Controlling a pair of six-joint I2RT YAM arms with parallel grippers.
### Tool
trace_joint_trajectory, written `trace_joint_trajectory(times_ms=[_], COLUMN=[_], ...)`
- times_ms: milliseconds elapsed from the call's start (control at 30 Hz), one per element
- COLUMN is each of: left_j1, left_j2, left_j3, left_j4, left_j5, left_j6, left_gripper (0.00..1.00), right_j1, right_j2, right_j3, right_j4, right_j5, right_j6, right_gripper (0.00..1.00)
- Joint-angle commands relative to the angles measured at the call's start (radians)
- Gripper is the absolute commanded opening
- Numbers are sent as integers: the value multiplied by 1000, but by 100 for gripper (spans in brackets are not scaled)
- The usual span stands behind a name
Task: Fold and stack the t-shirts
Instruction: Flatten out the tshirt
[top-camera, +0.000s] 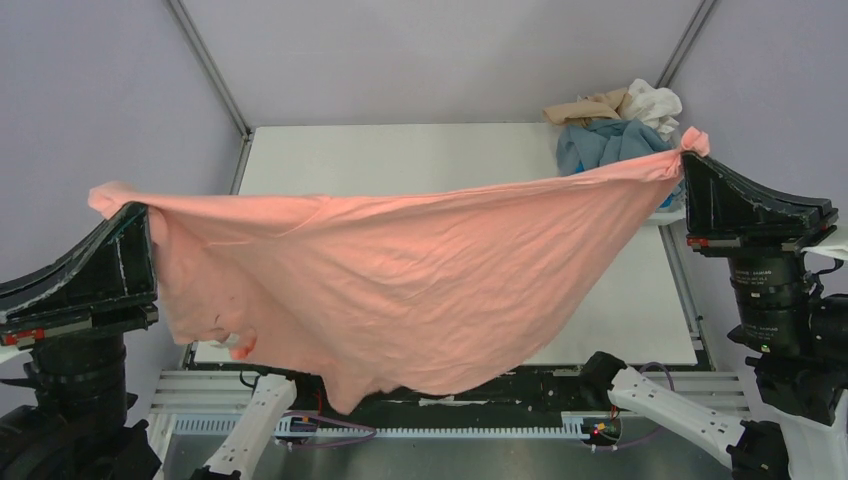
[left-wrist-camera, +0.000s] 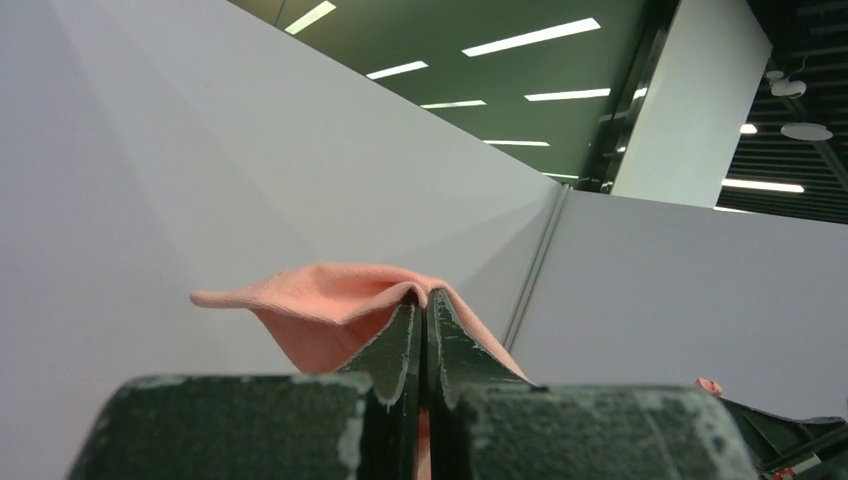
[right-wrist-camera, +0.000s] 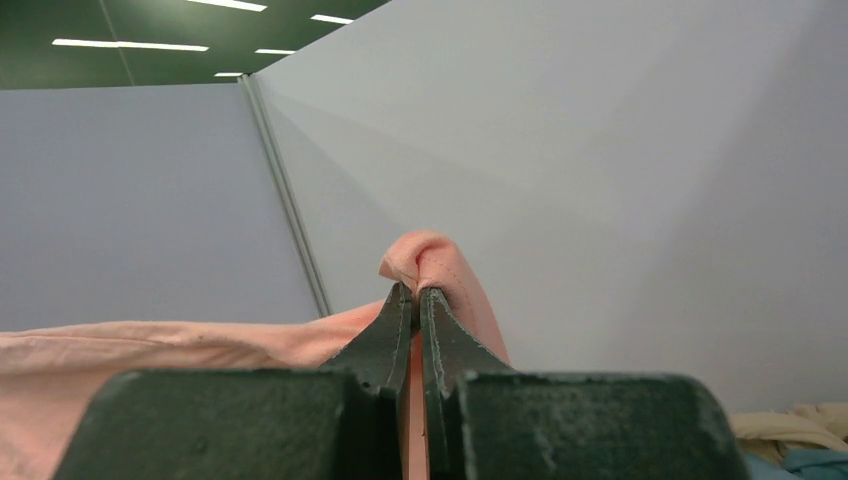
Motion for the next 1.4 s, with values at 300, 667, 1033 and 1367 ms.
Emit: trace_joint_trajectory(times_ms=[300,667,1033,1367], left_j1=[3,2,4,7], left_j2=[307,740,1223,1597], left_j3=[-452,-805,-524,-129], left_j4=[331,760,767,657], left_j5=[-93,-134,-90,-74], left_j6=[83,82,162,254], left_gripper=[2,2,2,22], right_j1=[-3,-208,-380,-490], right_j2=[218,550,875,1310], right_j3=[-363,-692,-649,-317], right_j4=[371,593,785,884], right_j5=[815,754,549,435], right_j6=[-296,-89,-40,-217], right_gripper=[0,0,0,13])
